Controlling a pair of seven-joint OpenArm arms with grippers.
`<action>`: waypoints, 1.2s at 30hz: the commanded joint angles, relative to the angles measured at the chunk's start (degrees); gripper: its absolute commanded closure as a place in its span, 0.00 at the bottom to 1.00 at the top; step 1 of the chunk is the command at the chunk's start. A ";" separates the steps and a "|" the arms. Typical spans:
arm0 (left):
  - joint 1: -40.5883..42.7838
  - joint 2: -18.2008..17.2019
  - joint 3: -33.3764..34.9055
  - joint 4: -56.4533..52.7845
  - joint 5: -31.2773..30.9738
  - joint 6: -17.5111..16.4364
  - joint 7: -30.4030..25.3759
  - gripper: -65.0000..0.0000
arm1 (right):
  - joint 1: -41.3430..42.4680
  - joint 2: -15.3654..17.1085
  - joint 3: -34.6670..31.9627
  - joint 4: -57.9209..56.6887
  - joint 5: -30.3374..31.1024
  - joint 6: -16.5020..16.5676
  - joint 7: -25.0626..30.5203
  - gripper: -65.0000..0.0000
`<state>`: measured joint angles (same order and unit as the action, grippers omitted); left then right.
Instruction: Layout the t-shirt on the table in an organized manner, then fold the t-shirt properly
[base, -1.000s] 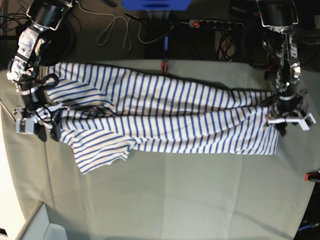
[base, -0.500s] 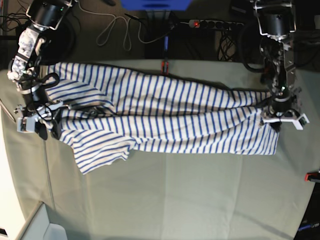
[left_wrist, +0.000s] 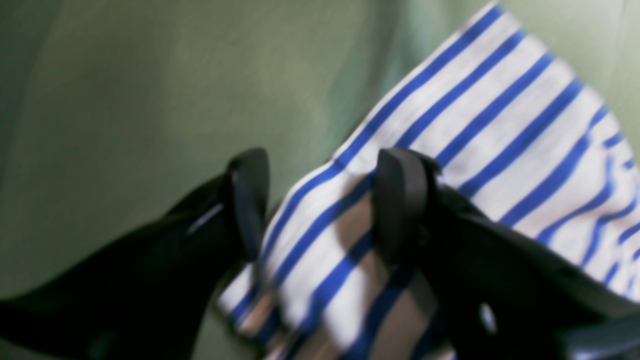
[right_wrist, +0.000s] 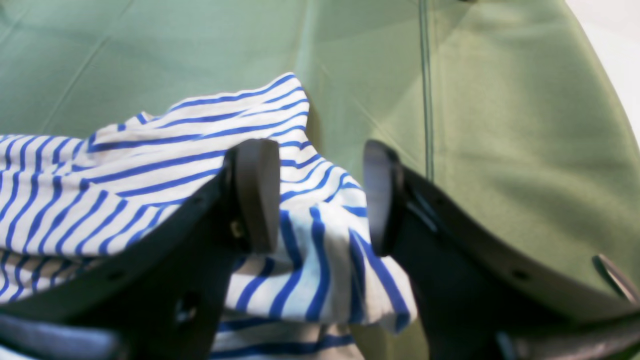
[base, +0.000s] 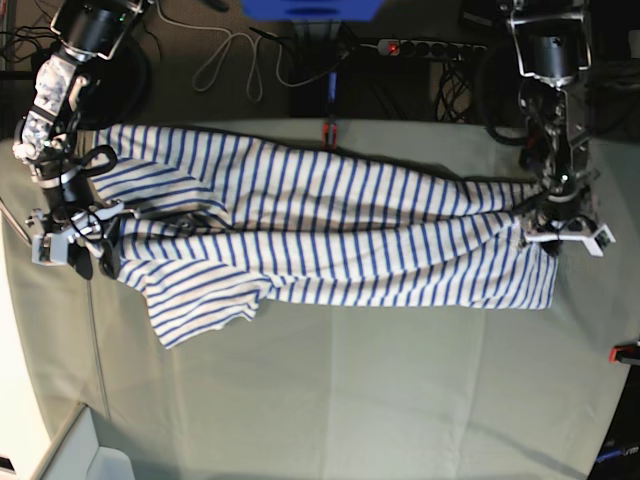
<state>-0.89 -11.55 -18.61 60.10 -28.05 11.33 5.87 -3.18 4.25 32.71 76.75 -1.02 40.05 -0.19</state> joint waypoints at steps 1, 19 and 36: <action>-0.74 -0.71 -0.07 0.78 0.41 -0.21 -1.34 0.61 | 0.67 0.63 0.13 0.83 1.32 -0.05 1.55 0.57; -4.08 -0.71 -0.25 -6.86 0.32 -0.21 -1.08 0.55 | 0.76 1.77 0.04 0.83 1.32 -0.05 -1.88 0.57; -3.11 0.43 0.02 -2.91 0.67 -0.21 -1.17 0.54 | 0.85 1.59 -0.14 0.83 1.32 -0.05 -1.88 0.57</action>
<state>-2.94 -10.59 -18.61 56.47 -27.66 11.20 5.80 -3.03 5.19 32.47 76.71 -1.02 40.05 -3.73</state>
